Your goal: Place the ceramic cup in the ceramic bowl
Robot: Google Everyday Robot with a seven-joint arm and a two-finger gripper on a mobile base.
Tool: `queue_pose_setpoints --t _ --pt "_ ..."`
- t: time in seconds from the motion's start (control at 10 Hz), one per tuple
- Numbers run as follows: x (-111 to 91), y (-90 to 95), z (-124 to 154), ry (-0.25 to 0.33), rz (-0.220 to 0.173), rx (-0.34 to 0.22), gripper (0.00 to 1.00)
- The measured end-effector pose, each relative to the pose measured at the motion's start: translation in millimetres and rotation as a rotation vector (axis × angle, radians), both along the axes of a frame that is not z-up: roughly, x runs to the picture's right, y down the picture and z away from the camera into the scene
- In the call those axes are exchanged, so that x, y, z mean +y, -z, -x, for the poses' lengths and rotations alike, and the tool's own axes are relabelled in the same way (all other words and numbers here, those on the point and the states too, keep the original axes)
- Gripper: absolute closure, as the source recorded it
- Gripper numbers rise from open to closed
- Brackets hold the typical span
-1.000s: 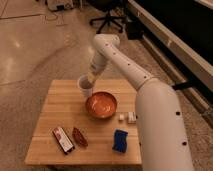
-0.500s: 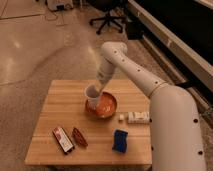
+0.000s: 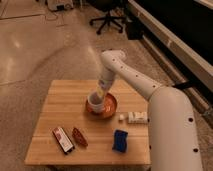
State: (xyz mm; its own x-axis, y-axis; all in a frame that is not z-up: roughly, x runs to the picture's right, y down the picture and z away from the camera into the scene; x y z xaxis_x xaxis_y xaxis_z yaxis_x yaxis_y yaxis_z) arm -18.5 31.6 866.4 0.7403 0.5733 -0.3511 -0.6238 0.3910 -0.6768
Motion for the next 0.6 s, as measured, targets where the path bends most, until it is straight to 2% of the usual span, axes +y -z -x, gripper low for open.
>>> queue_pose_setpoints --t 0.1,0.2,0.5,0.6 --pt "-7 -2.7 -4 -0.001 -0.018 0.013 0.23" --pt "-12 -3.6 -6 -0.003 -0.034 0.019 0.20" --pt "-21 -0.2 -2 0.026 -0.078 -0.001 0.20" --pt "-21 -0.3 -1 0.029 -0.079 -0.003 0.20"
